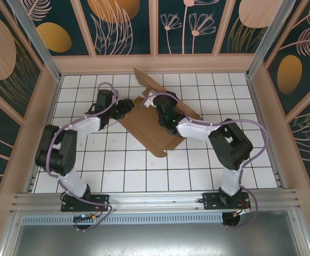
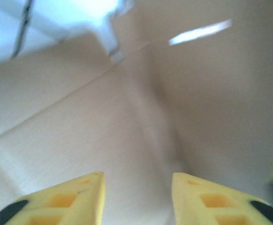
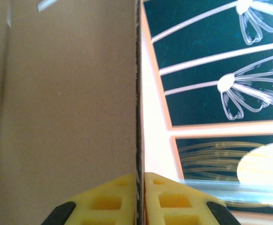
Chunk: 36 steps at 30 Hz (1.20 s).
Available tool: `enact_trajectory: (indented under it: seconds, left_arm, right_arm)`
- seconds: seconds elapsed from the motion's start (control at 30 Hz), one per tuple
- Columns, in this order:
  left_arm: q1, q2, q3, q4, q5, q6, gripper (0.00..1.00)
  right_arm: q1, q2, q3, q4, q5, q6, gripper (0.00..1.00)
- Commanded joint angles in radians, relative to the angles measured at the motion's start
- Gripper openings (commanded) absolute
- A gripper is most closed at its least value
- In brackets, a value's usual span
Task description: Fold the paper box
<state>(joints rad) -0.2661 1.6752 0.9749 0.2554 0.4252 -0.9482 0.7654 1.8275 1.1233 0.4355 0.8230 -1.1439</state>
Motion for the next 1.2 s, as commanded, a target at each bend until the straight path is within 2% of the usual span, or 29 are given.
enact_trajectory:
  seconds: [0.0,0.1,0.23,0.37,0.77,0.97,1.17]
  left_arm:
    - [0.014,-0.071,0.004,0.268,0.069,-0.102,0.52]
    - [0.014,-0.036,0.027,0.356,0.117,-0.177,0.61]
    - [0.014,0.061,0.081,0.451,0.197,-0.236,0.65]
    - [0.012,0.108,0.094,0.502,0.231,-0.259,0.65]
    - [-0.023,0.167,0.127,0.46,0.235,-0.251,0.64]
    - [-0.04,0.197,0.14,0.437,0.208,-0.253,0.54]
    - [-0.045,0.225,0.133,0.424,0.183,-0.255,0.25]
  right_arm:
    - [-0.005,-0.084,-0.077,0.181,-0.105,-0.065,0.11]
    - [-0.001,-0.091,-0.129,0.257,-0.109,-0.09,0.11]
    - [0.004,-0.105,-0.162,0.263,-0.14,-0.054,0.1]
    - [0.011,-0.103,-0.166,0.253,-0.143,-0.042,0.1]
    - [0.047,-0.034,-0.151,0.29,-0.125,-0.079,0.1]
    - [0.066,-0.018,-0.134,0.275,-0.129,-0.074,0.1]
    - [0.068,-0.035,-0.098,0.167,-0.149,0.002,0.12]
